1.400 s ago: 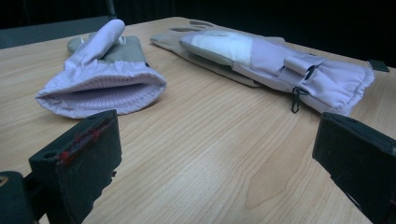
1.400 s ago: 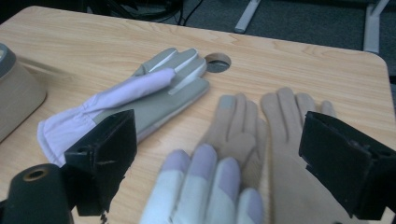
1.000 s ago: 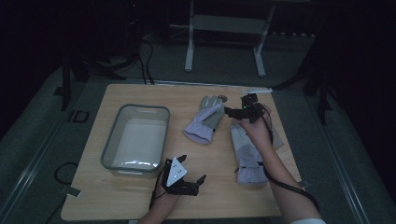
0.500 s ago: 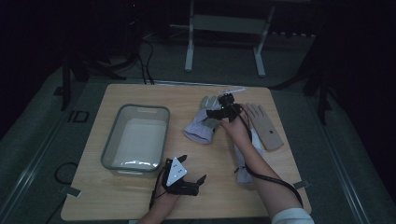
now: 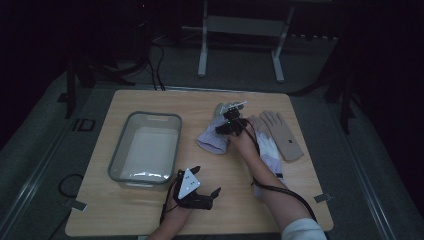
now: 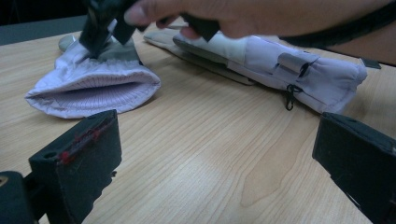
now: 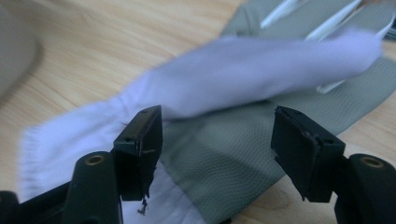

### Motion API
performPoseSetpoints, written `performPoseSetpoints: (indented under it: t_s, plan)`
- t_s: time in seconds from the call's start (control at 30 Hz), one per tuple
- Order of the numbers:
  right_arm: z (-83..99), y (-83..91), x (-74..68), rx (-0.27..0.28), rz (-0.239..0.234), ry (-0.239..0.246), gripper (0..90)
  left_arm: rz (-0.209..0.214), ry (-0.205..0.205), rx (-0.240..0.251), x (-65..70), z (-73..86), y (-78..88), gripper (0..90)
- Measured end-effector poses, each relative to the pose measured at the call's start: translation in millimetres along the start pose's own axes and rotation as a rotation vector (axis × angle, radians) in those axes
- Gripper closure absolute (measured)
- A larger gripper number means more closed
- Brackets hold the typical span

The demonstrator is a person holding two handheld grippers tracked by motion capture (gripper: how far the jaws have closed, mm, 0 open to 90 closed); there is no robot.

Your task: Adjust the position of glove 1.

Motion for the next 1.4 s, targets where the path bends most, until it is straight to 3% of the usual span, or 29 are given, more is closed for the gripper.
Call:
performPoseSetpoints:
  t_s: [0.07,0.17,0.33,0.5,0.6,0.67,0.97,1.1,1.27,1.4]
  plan:
    - [4.0,-10.6,-0.4,-0.023,0.001,0.03,35.3,0.0,0.001,0.0,-0.1,0.0,0.0,1.5]
    - [6.1,-15.1,-2.3,-0.016,0.007,0.087,38.4,-0.002,-0.002,0.0,0.4,0.0,0.0,1.5]
    - [3.0,-15.1,-2.3,-0.053,-0.022,0.1,56.9,-0.002,0.001,-0.002,0.0,0.0,0.1,1.4]
    - [-1.6,-12.9,-5.1,-0.099,-0.017,0.138,79.4,-0.002,0.001,-0.002,0.0,0.0,0.1,1.5]
    - [-4.1,-9.3,-4.9,-0.109,-0.012,0.145,85.1,0.0,0.002,-0.002,-0.3,0.0,0.2,1.5]
    - [-5.9,-3.0,-2.3,-0.088,-0.012,0.136,85.7,0.0,0.003,-0.001,-0.5,0.1,0.2,1.5]
    - [2.6,46.8,4.6,0.021,-0.022,0.26,85.9,-0.002,0.008,0.0,-1.1,0.1,0.3,1.5]
    - [15.2,77.1,-2.5,0.081,-0.003,0.327,86.1,-0.002,-0.004,0.0,0.0,0.2,0.4,1.5]
    - [32.8,113.3,-15.1,0.145,-0.022,0.417,86.1,-0.019,-0.013,0.003,1.6,1.1,2.6,1.5]
    - [50.9,122.5,-21.4,0.137,-0.036,0.437,85.9,-0.005,-0.017,0.012,2.6,2.4,5.9,1.5]
Point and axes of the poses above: each handheld gripper's, and its own axes: y roughly backward along the jaws, z roughly out of its underside, x roughly to its right, the point moved 1 cm from there along -y, roughly forward along the jaws, and after that the axes turned 2 degrees about -x, right-handed, at the moved point
